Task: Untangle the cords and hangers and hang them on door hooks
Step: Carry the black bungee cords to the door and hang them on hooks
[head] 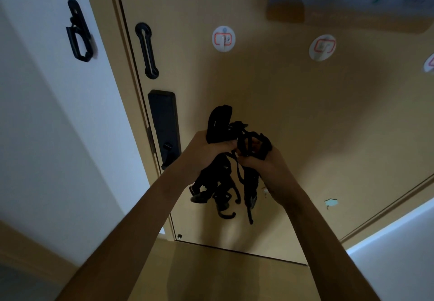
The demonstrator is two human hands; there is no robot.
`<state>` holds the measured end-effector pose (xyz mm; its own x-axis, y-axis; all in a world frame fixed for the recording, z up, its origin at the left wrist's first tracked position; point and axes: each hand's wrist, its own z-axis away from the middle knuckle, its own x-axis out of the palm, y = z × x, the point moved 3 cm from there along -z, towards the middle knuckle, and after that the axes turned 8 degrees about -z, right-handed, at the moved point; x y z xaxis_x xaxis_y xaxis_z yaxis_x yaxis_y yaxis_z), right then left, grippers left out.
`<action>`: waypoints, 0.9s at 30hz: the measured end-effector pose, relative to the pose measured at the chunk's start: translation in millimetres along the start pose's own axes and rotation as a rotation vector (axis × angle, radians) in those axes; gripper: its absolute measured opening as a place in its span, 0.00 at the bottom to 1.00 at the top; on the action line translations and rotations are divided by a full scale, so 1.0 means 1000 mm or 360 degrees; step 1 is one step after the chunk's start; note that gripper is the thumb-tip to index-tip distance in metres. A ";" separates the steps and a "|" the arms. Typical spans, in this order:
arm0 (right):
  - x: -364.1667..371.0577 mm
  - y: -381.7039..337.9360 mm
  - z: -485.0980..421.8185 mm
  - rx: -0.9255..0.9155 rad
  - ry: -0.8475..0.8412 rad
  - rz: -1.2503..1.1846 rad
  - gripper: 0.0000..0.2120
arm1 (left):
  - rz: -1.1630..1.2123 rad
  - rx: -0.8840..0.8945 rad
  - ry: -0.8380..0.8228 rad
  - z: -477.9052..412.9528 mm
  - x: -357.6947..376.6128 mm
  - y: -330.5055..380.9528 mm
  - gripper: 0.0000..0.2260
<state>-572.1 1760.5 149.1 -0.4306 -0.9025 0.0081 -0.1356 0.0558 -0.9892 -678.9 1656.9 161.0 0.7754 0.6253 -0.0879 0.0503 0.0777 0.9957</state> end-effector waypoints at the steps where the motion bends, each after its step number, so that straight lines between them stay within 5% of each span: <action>1: 0.000 -0.001 0.000 -0.0025 -0.0076 -0.0053 0.11 | 0.0008 -0.0006 -0.0009 0.001 0.000 0.001 0.03; 7: -0.014 0.001 0.001 0.0079 -0.0028 -0.0534 0.08 | -0.0130 0.0002 -0.0011 -0.002 -0.006 0.005 0.09; 16: -0.013 -0.002 0.000 0.0061 0.0235 -0.0083 0.11 | -0.0185 -0.0030 -0.0132 -0.003 -0.003 0.004 0.06; 19: -0.013 -0.004 0.000 0.0072 0.0159 -0.0027 0.16 | -0.0193 -0.0079 -0.0167 -0.004 -0.005 0.002 0.05; 27: -0.013 0.000 -0.002 0.0190 0.0014 0.0224 0.07 | -0.0159 -0.0140 -0.0127 -0.004 -0.009 -0.003 0.04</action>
<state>-568.8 1773.1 149.6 -0.4456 -0.8856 -0.1308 0.0330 0.1298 -0.9910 -688.7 1653.8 158.9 0.8169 0.5478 -0.1806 0.0773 0.2063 0.9754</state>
